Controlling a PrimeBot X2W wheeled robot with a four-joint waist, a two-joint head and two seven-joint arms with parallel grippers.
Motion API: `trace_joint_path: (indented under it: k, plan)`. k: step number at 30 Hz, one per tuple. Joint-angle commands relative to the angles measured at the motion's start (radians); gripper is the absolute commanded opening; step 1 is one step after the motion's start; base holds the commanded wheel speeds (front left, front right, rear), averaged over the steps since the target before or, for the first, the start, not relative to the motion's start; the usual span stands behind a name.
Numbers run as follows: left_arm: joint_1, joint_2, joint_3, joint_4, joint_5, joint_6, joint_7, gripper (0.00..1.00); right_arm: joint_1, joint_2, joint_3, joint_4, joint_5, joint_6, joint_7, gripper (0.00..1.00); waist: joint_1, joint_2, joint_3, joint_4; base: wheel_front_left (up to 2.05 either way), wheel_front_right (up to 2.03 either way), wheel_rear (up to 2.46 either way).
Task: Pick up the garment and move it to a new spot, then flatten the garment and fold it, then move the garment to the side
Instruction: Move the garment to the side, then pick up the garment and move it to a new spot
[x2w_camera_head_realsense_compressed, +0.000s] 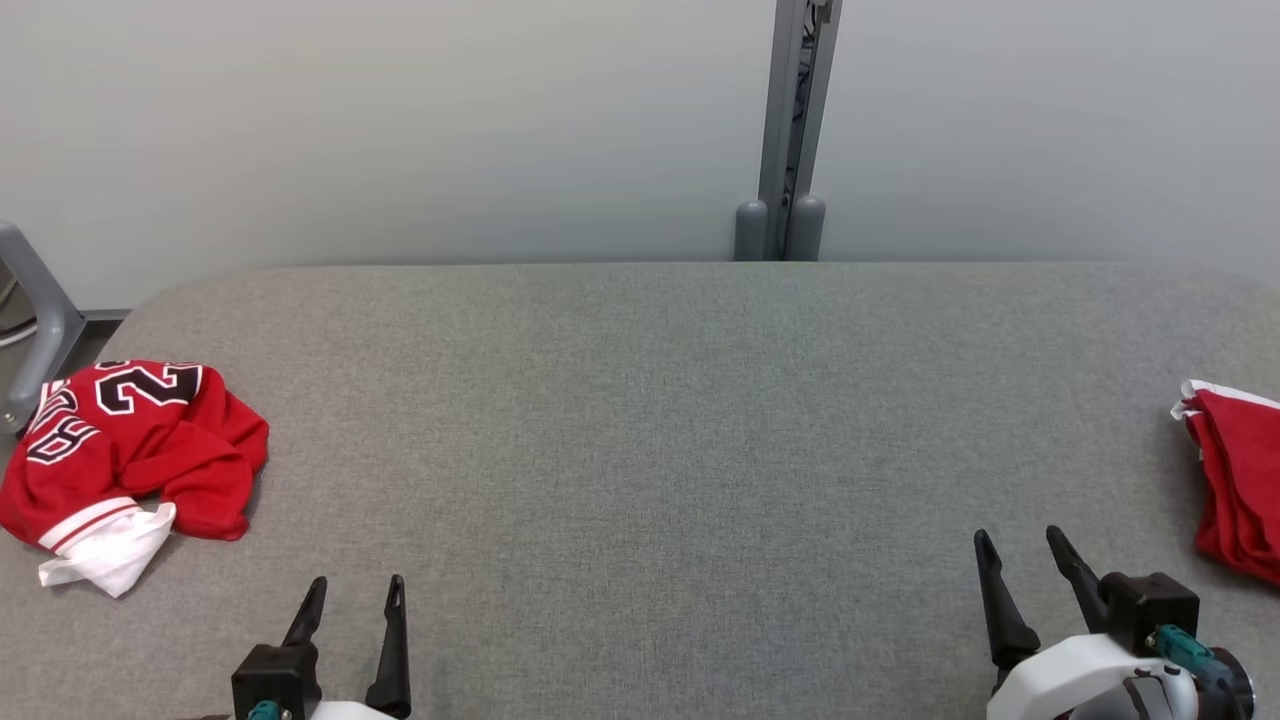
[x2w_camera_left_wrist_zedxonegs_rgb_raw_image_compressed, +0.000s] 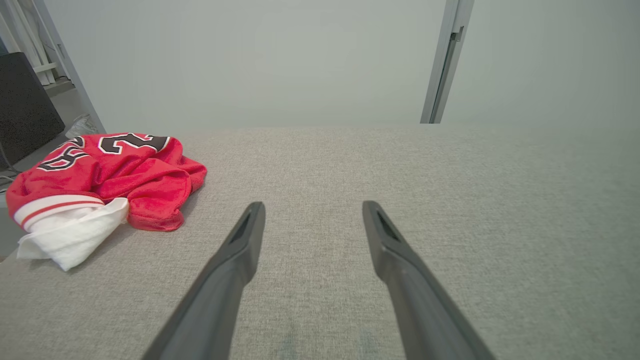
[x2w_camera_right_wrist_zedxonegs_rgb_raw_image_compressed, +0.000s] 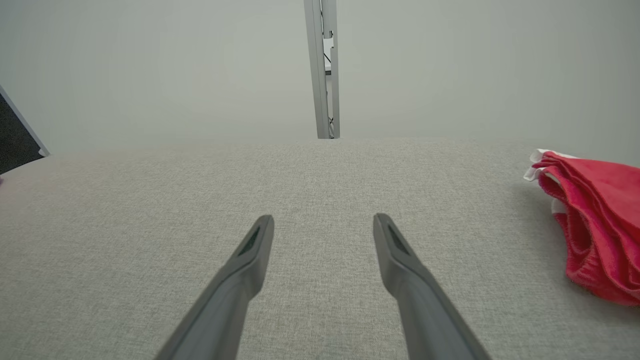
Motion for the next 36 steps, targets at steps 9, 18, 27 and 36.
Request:
trace_joint_path:
  k: [9,18,27,36]
  plan:
    - [0.036,0.003,0.023,-0.003,-0.013,0.015,0.0,1.0,0.046,-0.006,0.021,-0.028,0.047,0.0,0.0,1.0,0.0,0.0,-0.04,-0.014,0.0,0.0,0.0]
    - [0.02,0.004,0.016,-0.01,-0.024,0.013,0.0,1.0,0.056,-0.006,0.026,-0.039,0.055,0.0,0.0,1.0,0.0,0.0,-0.026,-0.009,0.0,0.0,0.0]
    - [0.004,0.004,0.018,-0.005,-0.023,0.028,0.0,1.0,0.047,-0.006,0.069,-0.04,0.076,0.0,0.0,1.0,0.0,0.0,0.001,0.122,0.0,0.0,0.0]
    - [0.011,0.004,0.096,0.01,0.003,0.017,0.0,1.0,0.039,-0.006,0.113,-0.052,0.099,0.0,0.0,1.0,0.0,0.0,0.013,0.334,0.0,0.0,0.0]
